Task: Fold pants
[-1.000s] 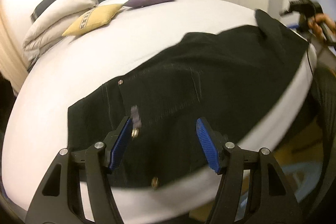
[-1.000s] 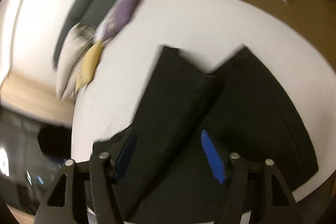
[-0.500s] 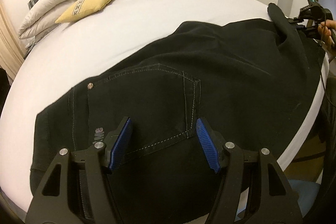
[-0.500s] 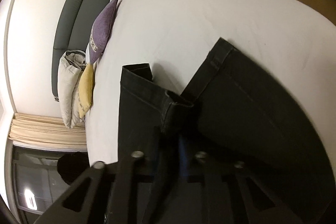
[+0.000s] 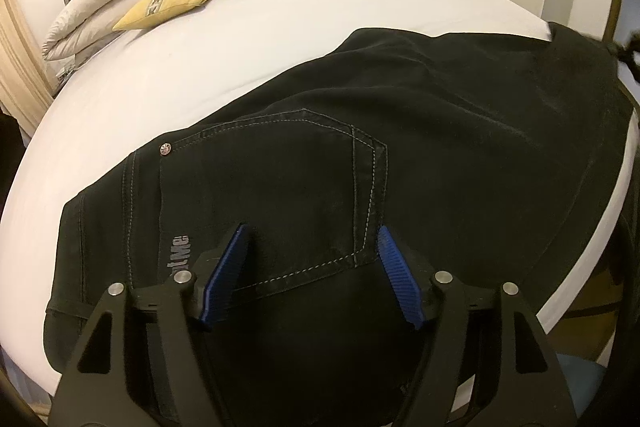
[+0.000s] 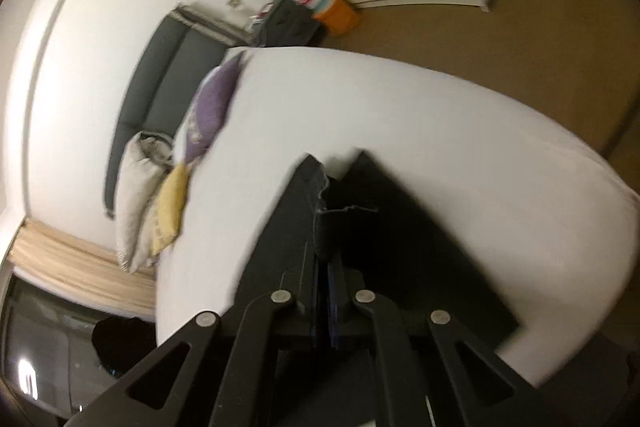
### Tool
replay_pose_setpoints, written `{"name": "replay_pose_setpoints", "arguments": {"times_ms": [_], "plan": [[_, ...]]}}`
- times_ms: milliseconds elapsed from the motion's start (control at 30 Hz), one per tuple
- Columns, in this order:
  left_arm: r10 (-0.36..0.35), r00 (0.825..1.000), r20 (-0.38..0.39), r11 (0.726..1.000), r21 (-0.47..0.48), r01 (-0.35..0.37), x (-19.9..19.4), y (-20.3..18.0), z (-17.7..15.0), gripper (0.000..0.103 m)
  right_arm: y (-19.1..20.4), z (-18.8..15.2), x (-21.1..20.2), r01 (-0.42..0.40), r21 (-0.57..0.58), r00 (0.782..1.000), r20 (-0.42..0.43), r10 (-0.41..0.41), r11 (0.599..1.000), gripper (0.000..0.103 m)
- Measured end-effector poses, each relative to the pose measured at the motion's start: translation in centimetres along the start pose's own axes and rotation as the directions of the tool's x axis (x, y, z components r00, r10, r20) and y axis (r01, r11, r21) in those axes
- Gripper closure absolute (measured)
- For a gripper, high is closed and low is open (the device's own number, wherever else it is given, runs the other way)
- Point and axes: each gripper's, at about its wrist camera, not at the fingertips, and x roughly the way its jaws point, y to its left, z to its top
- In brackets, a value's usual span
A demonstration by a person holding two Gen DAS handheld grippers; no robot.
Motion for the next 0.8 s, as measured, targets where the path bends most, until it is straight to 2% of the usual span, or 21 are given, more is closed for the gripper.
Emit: {"name": "replay_pose_setpoints", "arguments": {"times_ms": [67,167,300,367,400,500,567,700,733,800], "plan": [[0.015,1.000,-0.004,1.000,0.001,-0.015,0.2,-0.3,0.2,0.034,-2.8,-1.2,0.3,0.052,0.067,0.998,-0.032,-0.050,0.996,0.099],[0.024,1.000,-0.004,1.000,0.000,-0.024,0.2,-0.3,0.1,0.034,-4.9,-2.9,0.2,0.067,0.125,0.997,-0.051,-0.062,0.990,0.100],[0.025,1.000,-0.005,1.000,0.002,-0.025,0.2,-0.3,0.1,0.033,-3.7,-3.0,-2.2,0.060,0.083,0.998,0.000,-0.060,0.995,0.100],[0.029,1.000,-0.003,1.000,0.001,-0.029,0.2,-0.5,-0.1,0.030,-2.7,-2.7,-2.9,0.079,0.016,0.996,0.027,-0.080,0.997,0.100],[0.032,0.999,-0.003,0.999,-0.001,-0.032,0.3,-0.6,-0.1,0.030,-3.0,-2.8,-2.6,0.095,0.012,0.995,0.016,-0.095,0.995,0.100],[0.043,0.999,-0.002,0.999,-0.008,-0.043,0.3,-0.7,-0.1,0.029,-4.7,-3.5,-1.8,0.119,0.098,0.993,-0.030,-0.116,0.988,0.100],[0.043,0.999,0.001,0.999,-0.005,-0.043,0.1,-0.6,-0.2,0.029,-4.7,-4.1,-2.3,0.134,0.083,0.991,-0.029,-0.132,0.988,0.100],[0.044,0.999,0.013,0.999,-0.008,-0.044,0.1,-0.5,-0.6,0.026,-6.6,-4.1,-2.3,0.125,0.142,0.991,-0.073,-0.116,0.982,0.098],[0.044,0.999,0.012,0.999,-0.011,-0.044,0.1,-0.5,-0.5,0.026,-6.3,-3.9,-2.1,0.147,0.105,0.986,-0.100,-0.137,0.983,0.097],[0.045,0.999,0.012,0.999,-0.013,-0.045,0.1,-0.5,-0.6,0.025,-5.4,-3.3,-1.3,0.183,0.032,0.971,-0.164,-0.176,0.983,0.086]]}}
